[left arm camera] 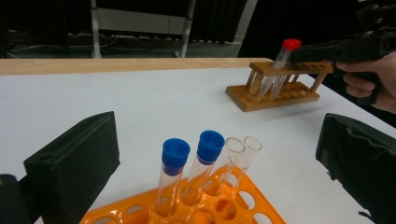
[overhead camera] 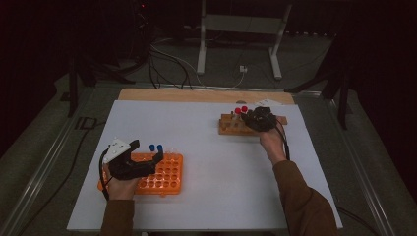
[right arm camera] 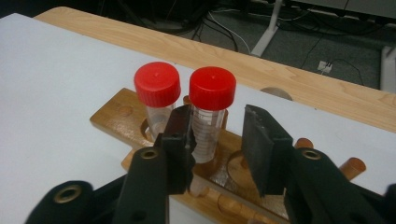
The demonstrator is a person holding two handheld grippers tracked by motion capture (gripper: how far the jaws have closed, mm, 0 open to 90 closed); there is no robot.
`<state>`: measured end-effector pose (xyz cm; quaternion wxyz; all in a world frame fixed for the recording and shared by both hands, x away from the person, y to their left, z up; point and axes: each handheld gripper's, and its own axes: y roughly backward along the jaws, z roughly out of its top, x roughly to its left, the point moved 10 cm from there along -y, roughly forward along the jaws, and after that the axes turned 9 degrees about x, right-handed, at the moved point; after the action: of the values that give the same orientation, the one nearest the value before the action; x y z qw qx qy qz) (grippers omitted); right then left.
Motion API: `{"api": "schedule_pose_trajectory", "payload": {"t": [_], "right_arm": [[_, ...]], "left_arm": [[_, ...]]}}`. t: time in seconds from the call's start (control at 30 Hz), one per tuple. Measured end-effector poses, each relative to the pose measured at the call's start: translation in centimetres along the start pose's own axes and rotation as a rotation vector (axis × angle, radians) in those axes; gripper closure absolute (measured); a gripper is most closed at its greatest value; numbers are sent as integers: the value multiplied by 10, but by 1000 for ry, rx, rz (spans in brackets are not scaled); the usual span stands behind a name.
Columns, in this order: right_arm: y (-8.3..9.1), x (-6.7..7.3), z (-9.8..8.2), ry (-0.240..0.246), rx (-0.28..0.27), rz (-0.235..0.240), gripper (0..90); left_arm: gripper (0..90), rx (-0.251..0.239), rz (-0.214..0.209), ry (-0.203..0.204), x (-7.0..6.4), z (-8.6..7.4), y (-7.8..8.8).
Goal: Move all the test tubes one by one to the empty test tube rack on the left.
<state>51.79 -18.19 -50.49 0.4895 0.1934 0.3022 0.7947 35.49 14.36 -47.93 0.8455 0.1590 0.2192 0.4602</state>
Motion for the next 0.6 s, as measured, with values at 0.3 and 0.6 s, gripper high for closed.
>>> {"api": "schedule_pose_trajectory", "payload": {"t": [0.3, 0.6], "right_arm": [[-8, 4, 0, -16, -7, 28, 738], [6, 6, 5, -12, -55, 30, 743]], "left_arm": [[5, 4, -1, -2, 0, 0, -1], [5, 8, -3, -2, -1, -1, -2]]}}
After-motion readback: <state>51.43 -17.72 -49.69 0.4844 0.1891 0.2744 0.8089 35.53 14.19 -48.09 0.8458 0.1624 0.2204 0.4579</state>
